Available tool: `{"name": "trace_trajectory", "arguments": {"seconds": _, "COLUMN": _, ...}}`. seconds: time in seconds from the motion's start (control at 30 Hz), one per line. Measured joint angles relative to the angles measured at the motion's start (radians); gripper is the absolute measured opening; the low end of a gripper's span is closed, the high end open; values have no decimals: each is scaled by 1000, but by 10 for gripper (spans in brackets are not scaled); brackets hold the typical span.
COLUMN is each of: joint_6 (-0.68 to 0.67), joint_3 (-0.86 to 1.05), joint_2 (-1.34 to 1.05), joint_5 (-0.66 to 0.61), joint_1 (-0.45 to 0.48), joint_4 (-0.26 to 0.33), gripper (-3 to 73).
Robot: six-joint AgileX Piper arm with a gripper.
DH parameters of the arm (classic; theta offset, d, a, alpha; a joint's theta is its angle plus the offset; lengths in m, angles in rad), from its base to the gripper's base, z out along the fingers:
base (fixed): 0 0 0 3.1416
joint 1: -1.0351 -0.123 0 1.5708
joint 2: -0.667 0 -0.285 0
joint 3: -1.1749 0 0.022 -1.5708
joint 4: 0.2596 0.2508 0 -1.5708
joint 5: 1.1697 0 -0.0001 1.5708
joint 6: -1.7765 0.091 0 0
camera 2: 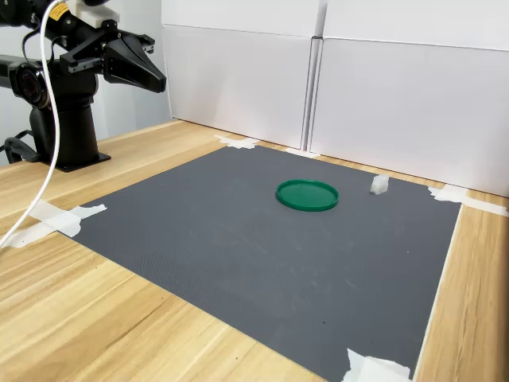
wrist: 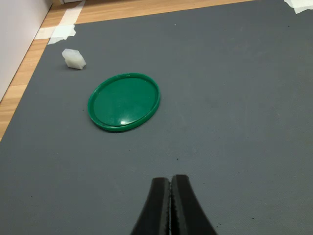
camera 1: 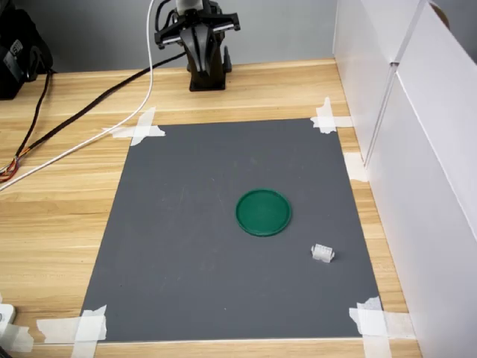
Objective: Grasp a white terminal and put it in the green lid.
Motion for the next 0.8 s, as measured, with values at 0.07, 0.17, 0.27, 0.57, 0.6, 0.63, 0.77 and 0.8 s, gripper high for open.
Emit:
{"name": "trace_trajectory", "arguments": {"seconds": 0.07, "joint_6": 0, "joint_3": 0, "joint_2": 0, "joint_5": 0, "joint_1": 0, "joint_4": 0, "gripper": -21}}
{"name": "trace_trajectory", "arguments": {"seconds": 0.17, "joint_6": 0, "joint_3": 0, "joint_2": 1, "joint_5": 0, "joint_1": 0, "joint_4": 0, "gripper": -21}}
{"name": "trace_trajectory", "arguments": {"seconds": 0.27, "joint_6": -4, "joint_3": -18, "joint_2": 38, "joint_5": -27, "joint_1": 0, "joint_4": 0, "gripper": -21}}
{"name": "trace_trajectory", "arguments": {"seconds": 0.57, "joint_6": -26, "joint_3": -219, "joint_2": 360, "joint_5": -163, "joint_1": 0, "joint_4": 0, "gripper": -21}}
{"name": "trace_trajectory", "arguments": {"seconds": 0.6, "joint_6": -26, "joint_3": -241, "joint_2": 393, "joint_5": -170, "joint_1": 0, "joint_4": 0, "gripper": -21}}
{"name": "trace_trajectory", "arguments": {"seconds": 0.63, "joint_6": -26, "joint_3": -274, "joint_2": 442, "joint_5": -172, "joint_1": 0, "joint_4": 0, "gripper": -21}}
{"name": "trace_trajectory", "arguments": {"seconds": 0.77, "joint_6": -27, "joint_3": -387, "joint_2": 585, "joint_5": -173, "joint_1": 0, "joint_4": 8, "gripper": -21}}
{"name": "trace_trajectory", "arguments": {"seconds": 0.8, "joint_6": -32, "joint_3": -418, "joint_2": 620, "joint_5": -173, "joint_1": 0, "joint_4": 11, "gripper": -21}}
